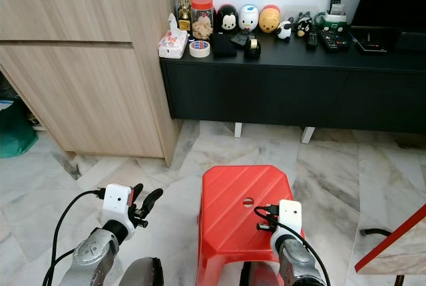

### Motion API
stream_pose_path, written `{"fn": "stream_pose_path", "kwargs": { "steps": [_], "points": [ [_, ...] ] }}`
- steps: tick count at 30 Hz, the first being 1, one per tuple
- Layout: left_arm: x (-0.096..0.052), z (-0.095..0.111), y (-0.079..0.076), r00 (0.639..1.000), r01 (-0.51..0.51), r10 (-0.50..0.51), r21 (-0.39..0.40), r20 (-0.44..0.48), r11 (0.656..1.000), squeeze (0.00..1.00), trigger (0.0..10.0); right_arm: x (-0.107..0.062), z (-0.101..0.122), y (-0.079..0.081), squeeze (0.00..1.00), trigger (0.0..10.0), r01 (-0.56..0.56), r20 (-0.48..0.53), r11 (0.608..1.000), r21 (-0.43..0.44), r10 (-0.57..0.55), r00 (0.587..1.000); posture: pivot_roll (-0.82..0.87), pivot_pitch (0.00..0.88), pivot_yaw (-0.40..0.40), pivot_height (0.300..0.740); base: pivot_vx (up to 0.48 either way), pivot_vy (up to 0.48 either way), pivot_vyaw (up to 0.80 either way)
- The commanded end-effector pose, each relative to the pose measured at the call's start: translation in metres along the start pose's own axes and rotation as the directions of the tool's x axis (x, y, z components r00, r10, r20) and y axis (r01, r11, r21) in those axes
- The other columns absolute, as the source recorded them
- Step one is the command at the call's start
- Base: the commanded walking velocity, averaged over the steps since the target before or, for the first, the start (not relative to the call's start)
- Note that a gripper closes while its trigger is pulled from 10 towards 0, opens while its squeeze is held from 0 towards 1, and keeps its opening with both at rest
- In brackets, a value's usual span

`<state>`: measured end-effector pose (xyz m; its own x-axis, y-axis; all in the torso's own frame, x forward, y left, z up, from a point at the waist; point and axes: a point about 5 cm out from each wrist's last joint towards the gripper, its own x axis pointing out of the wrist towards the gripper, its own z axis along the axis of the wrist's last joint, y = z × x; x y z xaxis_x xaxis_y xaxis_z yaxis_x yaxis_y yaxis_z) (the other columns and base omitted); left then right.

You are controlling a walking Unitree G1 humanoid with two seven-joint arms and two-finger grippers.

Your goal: Hang keys on a hook

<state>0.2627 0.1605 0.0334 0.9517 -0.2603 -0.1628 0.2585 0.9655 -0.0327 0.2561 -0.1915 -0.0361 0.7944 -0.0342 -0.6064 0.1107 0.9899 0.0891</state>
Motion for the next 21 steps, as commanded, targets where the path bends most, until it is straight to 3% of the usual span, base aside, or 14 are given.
{"fn": "stream_pose_path", "kwargs": {
  "steps": [1,8,9,15,21],
  "points": [
    [0.001,-0.001,-0.001,1.000,0.004,-0.004,0.018,-0.004,1.000,0.00,10.0,0.000,0.008,-0.002,0.00,0.0,-0.001,0.060,1.000,-0.017,0.002,0.998,0.03,0.000,-0.034,0.613,0.000,0.000,0.00],
    [0.003,0.000,-0.001,1.000,0.004,-0.005,0.016,0.005,1.000,0.00,10.0,-0.001,0.022,-0.006,0.00,0.3,-0.028,0.158,0.999,-0.024,0.031,0.987,0.02,0.000,-0.033,0.613,0.000,0.000,0.00],
    [0.003,0.001,-0.002,1.000,0.006,-0.006,0.016,0.008,1.000,0.00,10.0,-0.001,0.026,-0.006,0.00,10.0,-0.028,0.175,0.999,-0.025,0.031,0.984,0.02,0.000,-0.033,0.613,0.000,0.000,0.00],
    [0.006,0.004,-0.005,1.000,0.017,-0.017,0.012,0.023,1.000,0.00,10.0,0.000,0.042,-0.002,0.00,10.0,-0.103,0.245,0.995,-0.013,0.103,0.964,0.01,0.000,-0.034,0.613,0.000,0.000,0.00],
    [0.007,0.005,-0.005,0.999,0.018,-0.019,0.010,0.032,1.000,0.00,10.0,0.003,0.038,0.006,0.00,10.0,-0.153,0.172,0.984,-0.086,0.166,0.971,0.01,0.000,-0.043,0.652,0.000,0.000,0.00]
  ]
}}
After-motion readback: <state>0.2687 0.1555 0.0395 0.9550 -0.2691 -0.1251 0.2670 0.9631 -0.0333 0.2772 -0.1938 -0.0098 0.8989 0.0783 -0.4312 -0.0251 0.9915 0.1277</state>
